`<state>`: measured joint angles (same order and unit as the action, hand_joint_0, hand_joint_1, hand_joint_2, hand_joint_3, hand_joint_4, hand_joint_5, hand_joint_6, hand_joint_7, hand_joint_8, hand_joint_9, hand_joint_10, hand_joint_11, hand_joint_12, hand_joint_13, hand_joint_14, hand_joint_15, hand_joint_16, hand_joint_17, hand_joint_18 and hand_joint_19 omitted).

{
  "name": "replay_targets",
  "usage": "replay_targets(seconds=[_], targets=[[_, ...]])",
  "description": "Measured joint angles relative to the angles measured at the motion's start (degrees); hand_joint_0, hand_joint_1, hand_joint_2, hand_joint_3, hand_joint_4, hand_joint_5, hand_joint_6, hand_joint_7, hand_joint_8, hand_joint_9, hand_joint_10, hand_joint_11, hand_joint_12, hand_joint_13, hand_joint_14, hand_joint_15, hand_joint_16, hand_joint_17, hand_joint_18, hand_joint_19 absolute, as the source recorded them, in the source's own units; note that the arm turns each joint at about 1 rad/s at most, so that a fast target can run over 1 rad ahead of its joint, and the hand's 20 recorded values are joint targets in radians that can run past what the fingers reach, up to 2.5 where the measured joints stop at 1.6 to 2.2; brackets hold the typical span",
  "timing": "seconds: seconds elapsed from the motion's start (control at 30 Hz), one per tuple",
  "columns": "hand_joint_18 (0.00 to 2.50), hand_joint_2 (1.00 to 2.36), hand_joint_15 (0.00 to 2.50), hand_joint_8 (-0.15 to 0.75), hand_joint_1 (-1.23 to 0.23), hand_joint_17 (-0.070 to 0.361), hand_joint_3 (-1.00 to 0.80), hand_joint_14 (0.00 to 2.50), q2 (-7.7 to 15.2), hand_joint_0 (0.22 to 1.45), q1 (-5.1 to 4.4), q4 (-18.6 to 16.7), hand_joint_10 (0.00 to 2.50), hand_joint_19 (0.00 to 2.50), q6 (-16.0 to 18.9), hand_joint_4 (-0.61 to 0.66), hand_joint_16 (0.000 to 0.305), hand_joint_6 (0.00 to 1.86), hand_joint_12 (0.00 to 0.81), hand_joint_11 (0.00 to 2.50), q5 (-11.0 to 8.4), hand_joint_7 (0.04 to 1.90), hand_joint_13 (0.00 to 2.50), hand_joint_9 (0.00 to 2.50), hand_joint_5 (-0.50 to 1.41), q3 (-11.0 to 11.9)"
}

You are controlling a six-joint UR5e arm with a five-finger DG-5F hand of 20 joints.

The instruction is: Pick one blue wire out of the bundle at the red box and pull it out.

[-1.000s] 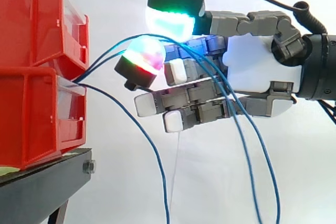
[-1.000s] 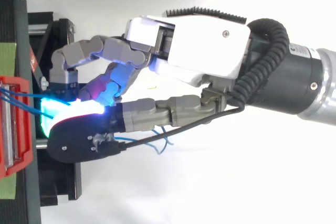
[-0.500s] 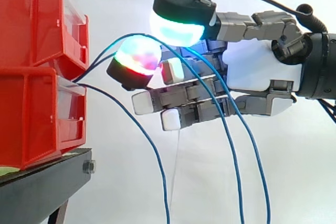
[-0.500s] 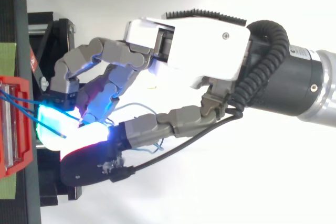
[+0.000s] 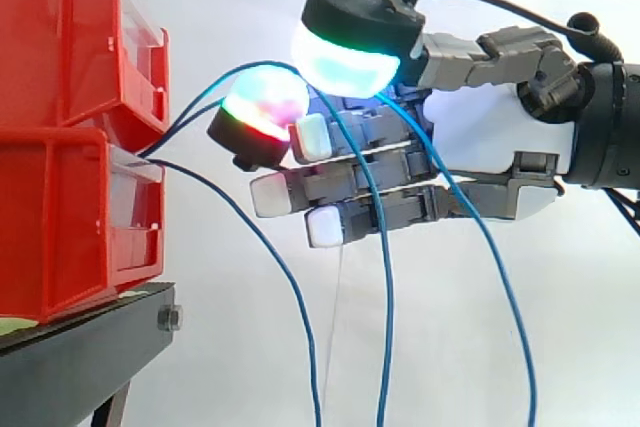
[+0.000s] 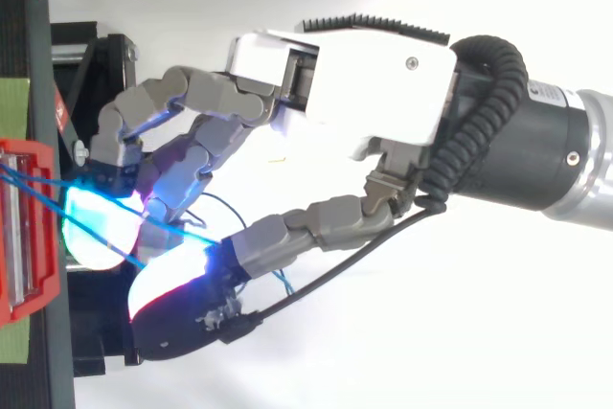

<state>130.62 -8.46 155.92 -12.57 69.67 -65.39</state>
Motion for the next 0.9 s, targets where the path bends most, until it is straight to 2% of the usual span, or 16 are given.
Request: replay_targets(seconds=[0.07,0.2,0.33,0.4,0.43,0.47,0.53,0.67,0.8,0.9], targets=[[0.67,1.02,0.42,0.229,-0.59,0.117,-0.28,0.02,0.0,0.61,0.0,-0.01,0.02,0.7,0.0,0.28,0.052,0.5,0.342,0.43,-0.01,1.25,0.78,1.09,-0.03,0.0],[0.7,1.02,0.42,0.238,-0.55,0.123,-0.22,0.02,-0.01,0.62,0.06,-0.01,0.02,0.71,0.0,0.35,0.055,0.5,0.356,0.43,0.01,1.1,0.81,1.12,-0.04,0.0],[0.75,1.01,0.42,0.251,-0.54,0.134,-0.17,0.02,0.0,0.63,0.05,0.05,0.02,0.69,-0.02,0.4,0.059,0.5,0.376,0.44,0.02,1.08,0.83,1.17,-0.04,0.0],[0.75,1.01,0.42,0.261,-0.54,0.135,-0.15,0.02,0.0,0.64,0.04,0.07,0.02,0.69,-0.05,0.36,0.06,0.5,0.381,0.47,0.02,1.1,0.84,1.18,-0.04,0.0],[0.76,1.01,0.43,0.276,-0.65,0.137,-0.15,0.02,0.01,0.62,0.04,0.07,0.02,0.69,-0.06,0.34,0.061,0.5,0.39,0.53,0.02,1.13,0.84,1.18,-0.05,0.0],[0.75,1.02,0.43,0.275,-0.66,0.134,-0.15,0.02,0.02,0.62,0.04,0.08,0.02,0.69,-0.07,0.32,0.06,0.5,0.389,0.54,0.02,1.15,0.84,1.18,-0.05,0.0],[0.69,1.01,0.45,0.257,-0.78,0.122,-0.3,0.02,0.02,0.59,0.03,0.08,0.03,0.71,-0.09,0.25,0.054,0.5,0.355,0.6,0.02,1.23,0.79,1.12,-0.07,0.0],[0.68,1.0,0.45,0.253,-0.83,0.122,-0.46,0.02,0.05,0.58,-0.01,0.08,0.02,0.71,-0.13,0.26,0.054,0.52,0.356,0.62,0.02,1.24,0.79,1.1,-0.07,0.0],[0.7,1.0,0.44,0.251,-0.59,0.123,-0.49,0.02,0.02,0.54,-0.05,0.08,0.02,0.71,-0.14,0.29,0.055,0.5,0.359,0.56,0.02,1.21,0.82,1.17,-0.05,0.0],[0.7,1.0,0.44,0.242,-0.45,0.121,-0.45,0.02,0.04,0.58,-0.05,0.08,0.03,0.72,-0.16,0.29,0.054,0.5,0.353,0.53,0.02,1.15,0.82,1.18,-0.04,0.0]])
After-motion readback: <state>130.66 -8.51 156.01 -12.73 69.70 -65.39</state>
